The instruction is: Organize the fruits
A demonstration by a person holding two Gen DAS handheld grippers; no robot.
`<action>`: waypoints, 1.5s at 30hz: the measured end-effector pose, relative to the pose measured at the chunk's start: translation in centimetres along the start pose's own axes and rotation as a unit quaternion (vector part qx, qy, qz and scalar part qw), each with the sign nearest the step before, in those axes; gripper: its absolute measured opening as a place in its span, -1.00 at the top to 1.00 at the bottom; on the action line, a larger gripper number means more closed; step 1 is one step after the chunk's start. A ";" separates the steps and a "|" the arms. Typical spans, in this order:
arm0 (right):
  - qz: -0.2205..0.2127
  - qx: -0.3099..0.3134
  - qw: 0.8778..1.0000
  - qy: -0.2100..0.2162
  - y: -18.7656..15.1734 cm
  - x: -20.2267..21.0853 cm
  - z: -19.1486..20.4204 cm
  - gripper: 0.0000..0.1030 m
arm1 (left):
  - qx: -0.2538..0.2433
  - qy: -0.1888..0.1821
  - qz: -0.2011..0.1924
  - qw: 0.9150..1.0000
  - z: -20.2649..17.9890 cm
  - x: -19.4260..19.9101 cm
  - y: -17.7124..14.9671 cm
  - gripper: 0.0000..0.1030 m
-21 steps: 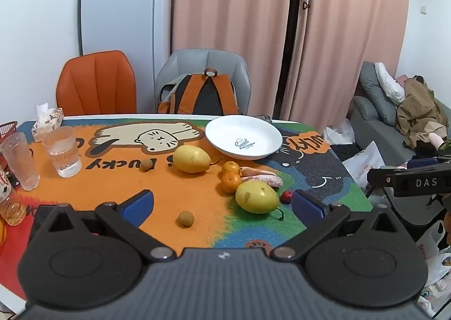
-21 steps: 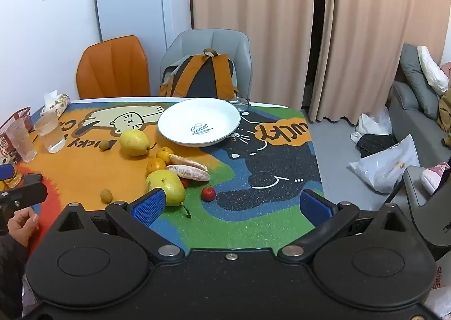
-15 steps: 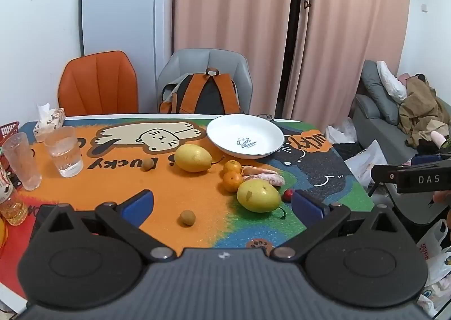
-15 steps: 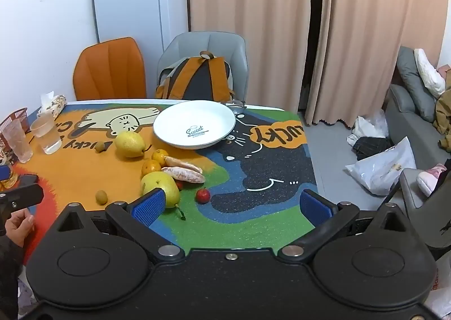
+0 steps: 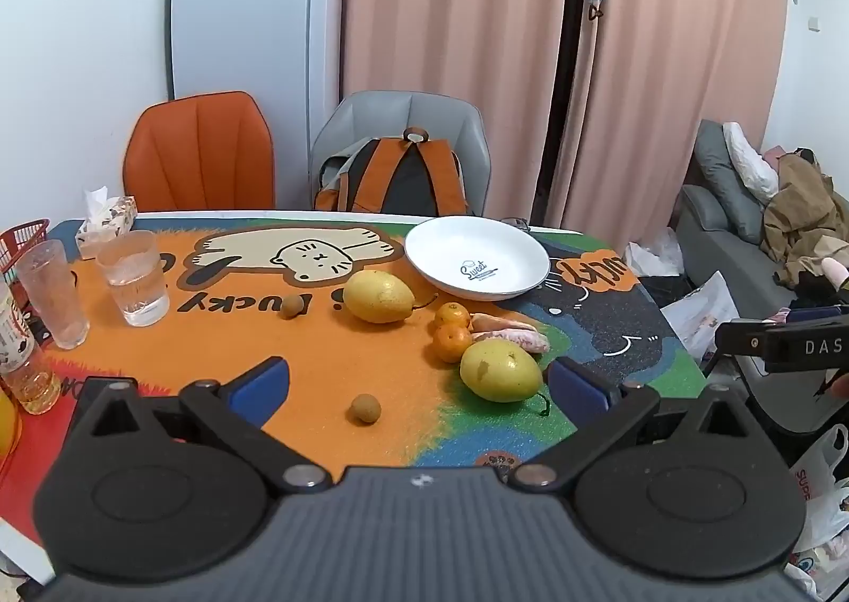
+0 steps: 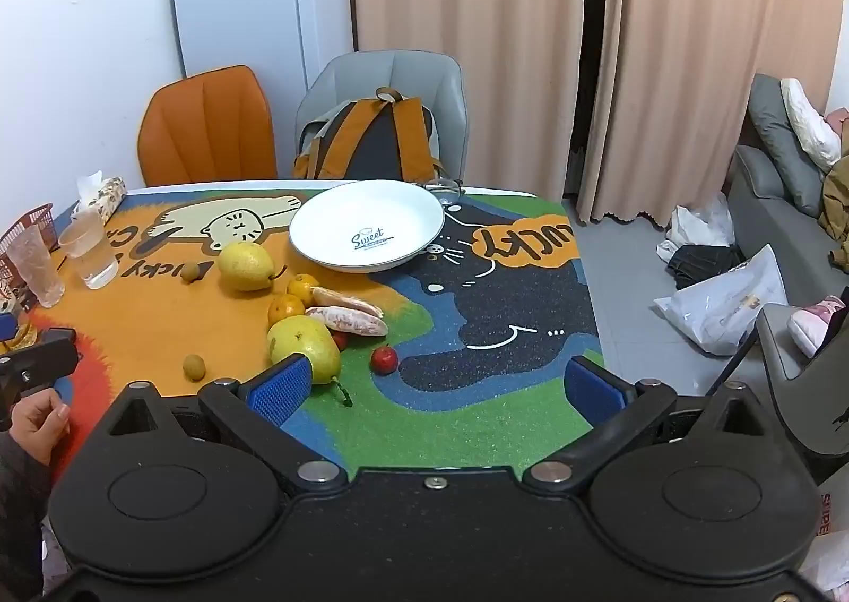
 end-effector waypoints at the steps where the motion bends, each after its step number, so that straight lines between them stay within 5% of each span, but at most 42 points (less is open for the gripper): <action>1: 0.001 0.000 1.000 0.000 0.0 0.0 0.0 -1.00 | 0.000 0.000 0.000 1.000 0.0 0.0 0.0 -1.00; 45: -0.004 0.005 1.000 -0.007 -0.3 -0.2 -0.6 -1.00 | -0.003 0.001 -0.005 1.000 -0.2 0.3 -0.1 -1.00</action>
Point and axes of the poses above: each gripper's, at about its wrist camera, not at the fingertips, and x roughly against the way its jaws point, z to its left, y to its top, the point moved 6 cm from there along -x, roughly the way its jaws point, and after that the axes turned 2 degrees about -z, right-handed, at the moved point
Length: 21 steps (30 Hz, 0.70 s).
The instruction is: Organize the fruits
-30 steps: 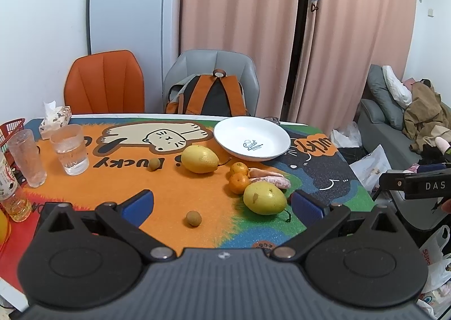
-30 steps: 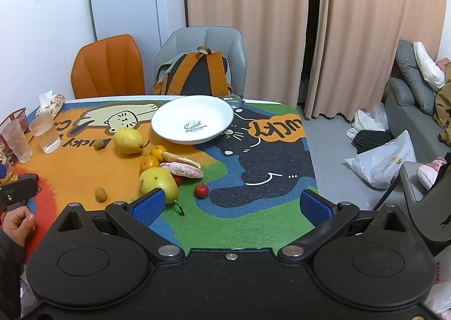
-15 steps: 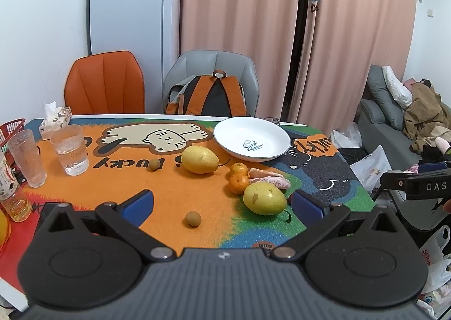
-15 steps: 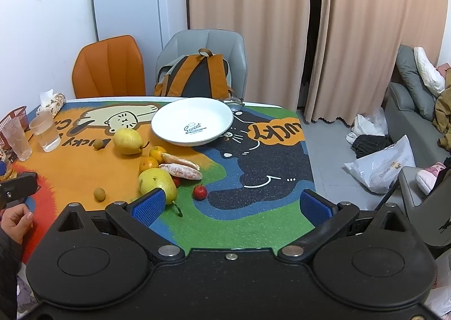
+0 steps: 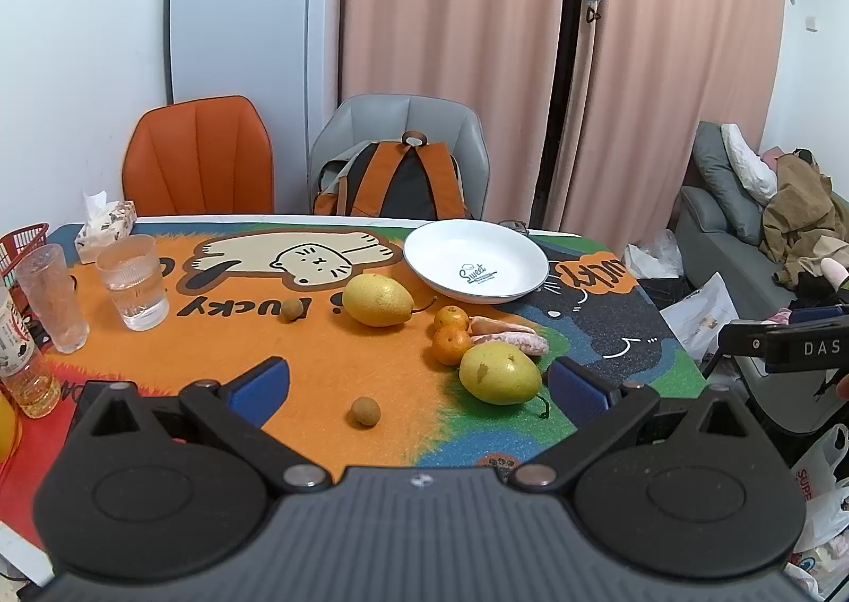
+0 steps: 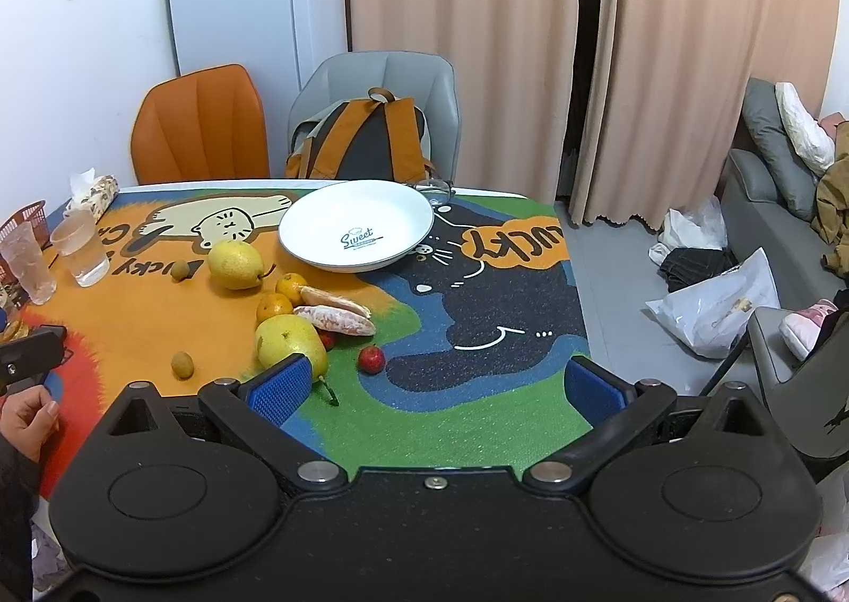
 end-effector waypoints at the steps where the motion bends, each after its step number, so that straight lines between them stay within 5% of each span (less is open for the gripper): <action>1: 0.000 0.000 1.000 0.000 0.0 0.0 0.0 -1.00 | -0.001 0.000 0.001 1.000 0.0 0.0 0.0 -1.00; 21: -0.001 0.002 1.000 -0.005 0.0 -0.2 -0.5 -1.00 | -0.003 0.005 -0.001 1.000 -0.1 -0.1 0.0 -1.00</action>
Point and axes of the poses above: each gripper's, at about its wrist camera, not at the fingertips, and x roughly against the way its jaws point, z to its left, y to its top, the point moved 6 cm from there along -x, roughly the way its jaws point, and after that the axes turned 2 degrees about -z, right-handed, at the moved point
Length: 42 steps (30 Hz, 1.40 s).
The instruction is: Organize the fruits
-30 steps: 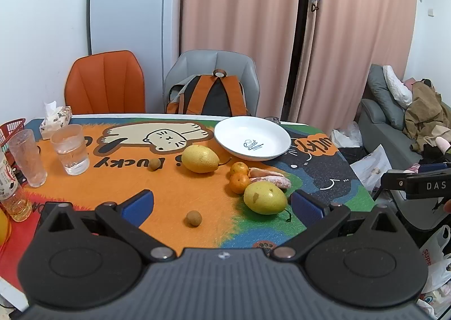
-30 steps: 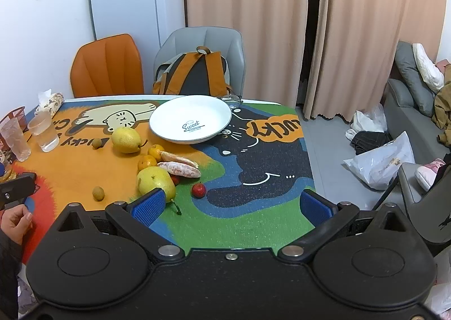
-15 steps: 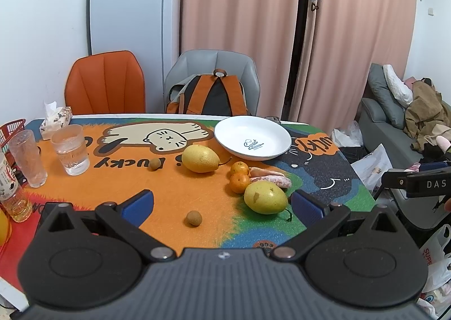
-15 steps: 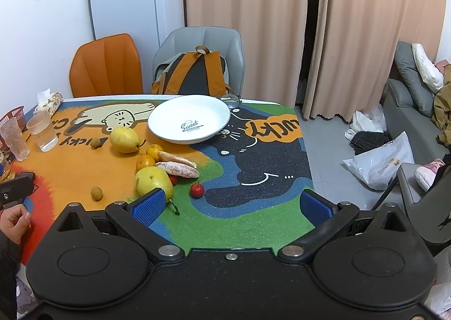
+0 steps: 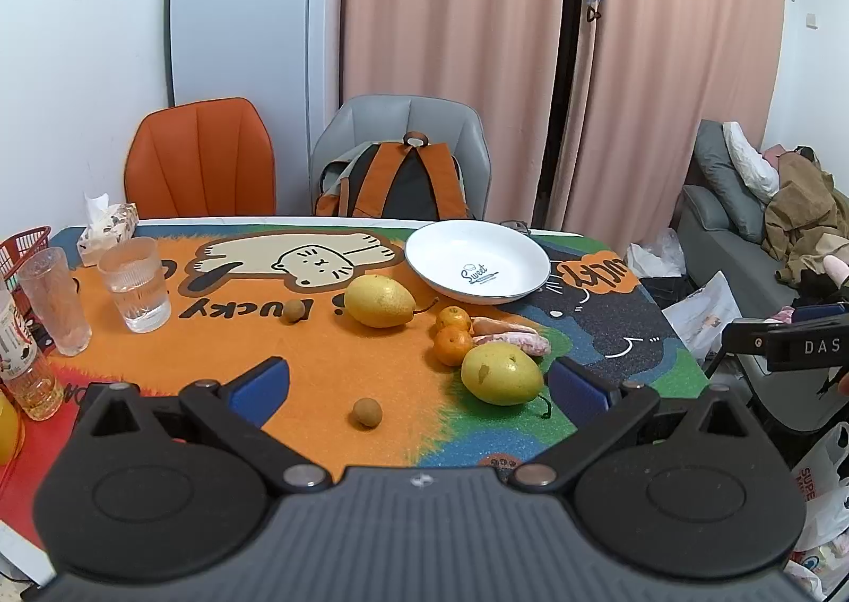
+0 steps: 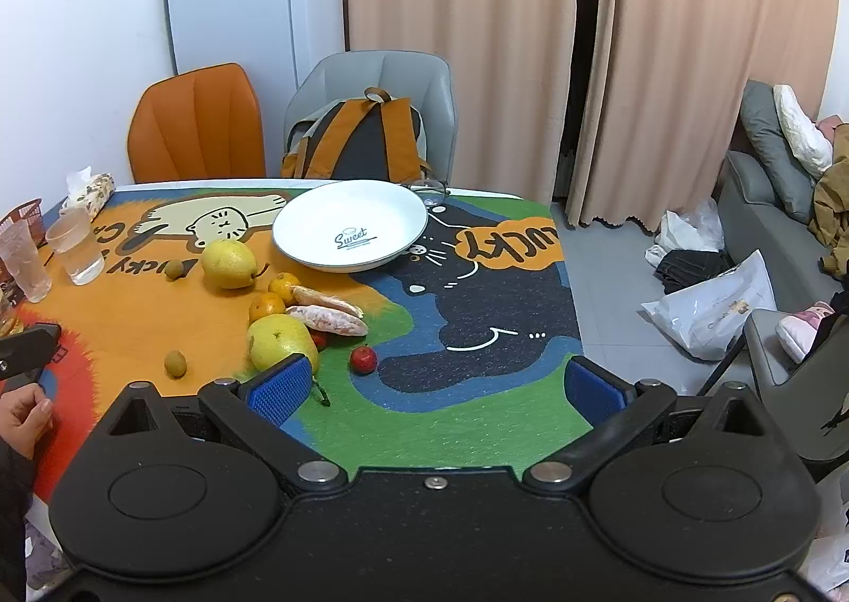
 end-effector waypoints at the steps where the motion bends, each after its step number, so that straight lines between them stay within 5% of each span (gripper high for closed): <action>1: 0.000 -0.001 1.000 0.000 0.0 -0.1 -0.1 -1.00 | 0.000 0.000 0.000 1.000 0.0 0.0 0.0 -1.00; 42: 0.021 -0.003 1.000 0.005 -0.7 -4.5 -0.1 -0.98 | 0.013 0.012 0.015 1.000 0.5 -3.5 -1.2 -0.98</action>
Point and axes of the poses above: each gripper's, at about its wrist camera, not at the fingertips, and x roughly against the way its jaws point, z to its left, y to its top, the point moved 6 cm from there along -x, roughly the way its jaws point, and after that the axes turned 2 degrees about -z, right-handed, at the moved point
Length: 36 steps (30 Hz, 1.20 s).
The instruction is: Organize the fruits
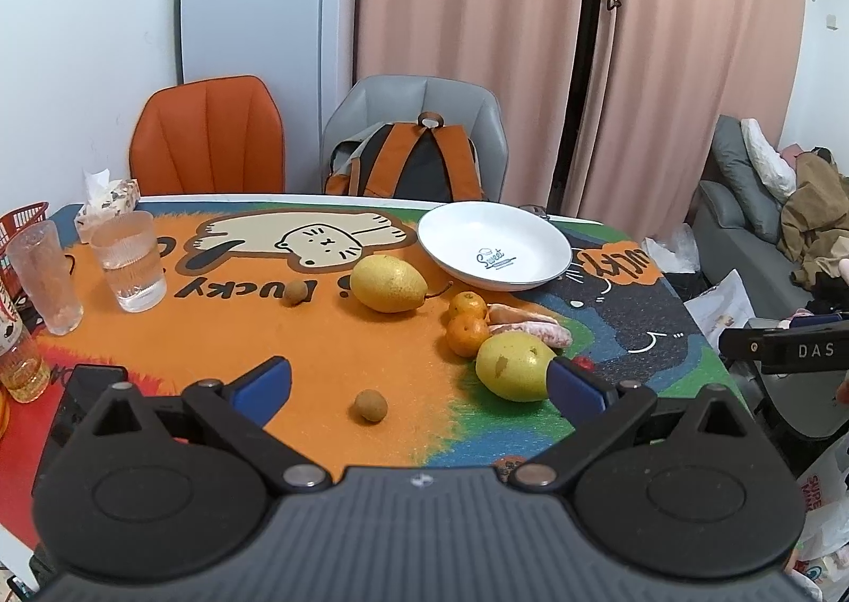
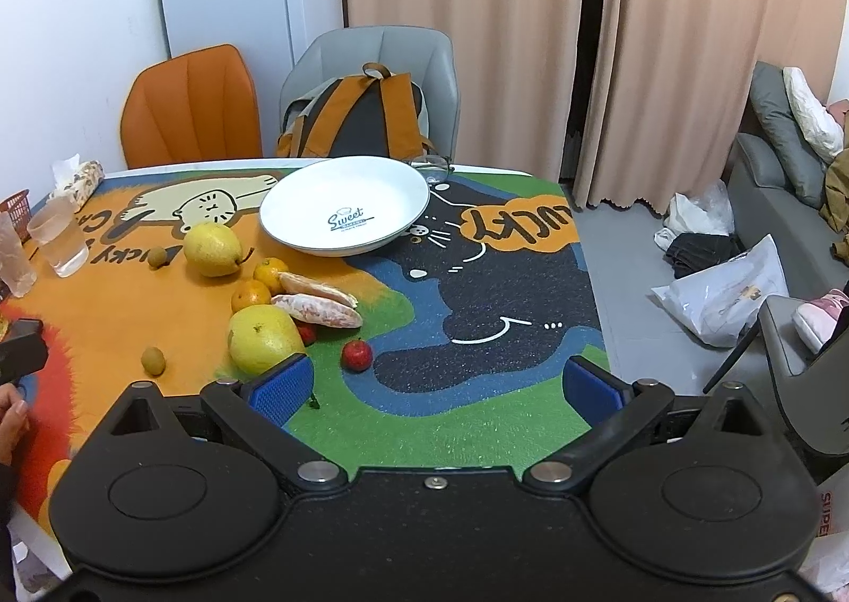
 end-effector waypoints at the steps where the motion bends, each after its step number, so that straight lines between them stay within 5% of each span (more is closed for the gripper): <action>1: 0.002 0.001 1.000 0.001 0.0 -0.3 0.0 -0.97 | 0.000 0.001 0.001 1.000 0.0 -0.2 -0.1 -0.98; 36: 0.043 0.037 0.998 0.025 0.3 -10.1 1.2 -0.93 | 0.023 0.016 0.055 0.998 1.7 -9.6 -2.6 -0.98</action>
Point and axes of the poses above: each gripper's, at about its wrist camera, not at the fingertips, and x roughly against the way its jaws point, z to its left, y to its top, the point moved 6 cm from there along -x, roughly the way its jaws point, and after that the axes turned 2 degrees about -z, right-handed, at the moved point
